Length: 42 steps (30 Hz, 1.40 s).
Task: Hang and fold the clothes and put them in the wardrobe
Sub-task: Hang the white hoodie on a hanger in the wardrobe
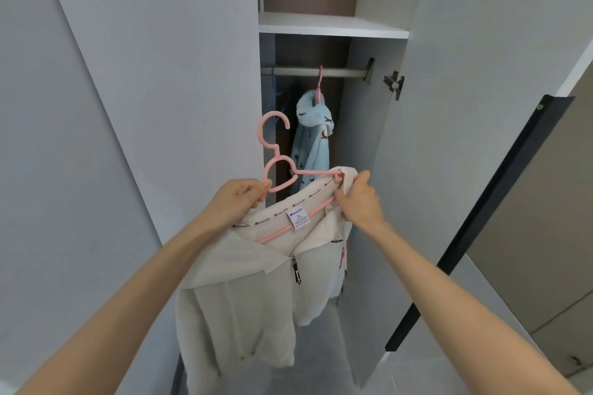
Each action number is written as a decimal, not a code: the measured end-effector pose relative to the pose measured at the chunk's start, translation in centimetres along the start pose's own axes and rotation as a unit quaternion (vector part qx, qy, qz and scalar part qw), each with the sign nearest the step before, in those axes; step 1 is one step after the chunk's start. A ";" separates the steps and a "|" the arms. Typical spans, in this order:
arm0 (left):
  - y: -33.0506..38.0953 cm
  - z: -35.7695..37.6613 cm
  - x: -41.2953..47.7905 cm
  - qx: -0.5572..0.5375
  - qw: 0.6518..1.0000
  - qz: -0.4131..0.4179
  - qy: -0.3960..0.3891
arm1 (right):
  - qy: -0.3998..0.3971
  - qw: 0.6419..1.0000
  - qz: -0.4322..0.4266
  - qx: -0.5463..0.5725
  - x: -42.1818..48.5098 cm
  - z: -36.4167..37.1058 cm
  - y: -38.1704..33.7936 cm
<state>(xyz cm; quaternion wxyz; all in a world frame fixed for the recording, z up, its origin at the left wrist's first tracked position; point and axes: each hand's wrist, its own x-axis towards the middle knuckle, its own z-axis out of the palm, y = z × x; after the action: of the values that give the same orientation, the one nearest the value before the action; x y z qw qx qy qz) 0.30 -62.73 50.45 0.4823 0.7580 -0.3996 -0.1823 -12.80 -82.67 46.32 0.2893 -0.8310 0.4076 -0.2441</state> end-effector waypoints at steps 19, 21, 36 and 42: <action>-1.3 2.6 5.2 0.020 0.997 0.035 0.062 | 0.076 0.981 -0.095 0.152 4.8 1.2 0.8; -1.5 2.6 6.1 0.013 0.998 0.025 0.048 | 0.031 0.987 -0.077 0.141 5.5 1.9 1.7; -3.5 -1.3 10.1 -0.021 0.999 -0.004 -0.046 | -0.042 0.998 -0.047 -0.014 8.7 1.9 -0.4; -4.0 -3.2 10.6 0.000 0.998 0.031 -0.063 | 0.046 0.996 -0.070 -0.027 9.0 3.2 -3.0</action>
<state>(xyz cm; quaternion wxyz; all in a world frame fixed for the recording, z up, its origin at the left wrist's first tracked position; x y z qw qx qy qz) 10.61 -68.30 49.58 0.4615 0.7324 -0.4522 -0.2147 -4.19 -87.63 47.65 0.2297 -0.8528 0.3677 -0.2909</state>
